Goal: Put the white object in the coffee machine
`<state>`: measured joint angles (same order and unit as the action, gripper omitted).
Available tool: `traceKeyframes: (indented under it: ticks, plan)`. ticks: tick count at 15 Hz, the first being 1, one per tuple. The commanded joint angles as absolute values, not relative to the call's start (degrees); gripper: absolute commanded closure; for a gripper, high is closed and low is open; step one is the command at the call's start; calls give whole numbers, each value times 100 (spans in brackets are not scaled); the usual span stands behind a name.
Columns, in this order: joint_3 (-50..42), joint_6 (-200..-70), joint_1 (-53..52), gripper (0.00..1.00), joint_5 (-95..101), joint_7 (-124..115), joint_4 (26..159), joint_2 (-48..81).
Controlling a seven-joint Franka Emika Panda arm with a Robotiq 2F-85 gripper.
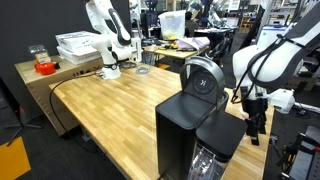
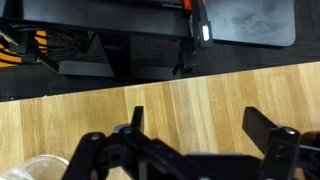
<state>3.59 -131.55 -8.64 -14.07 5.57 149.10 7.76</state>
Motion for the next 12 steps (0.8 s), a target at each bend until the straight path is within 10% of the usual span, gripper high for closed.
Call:
traceKeyframes:
  ticks: [1, 12]
  plan:
    - [481, -13380, -699, 0, -1473, 604, 14823, 853]
    - [470, -14065, -263, 0, -1609, 1069, 14525, 1501]
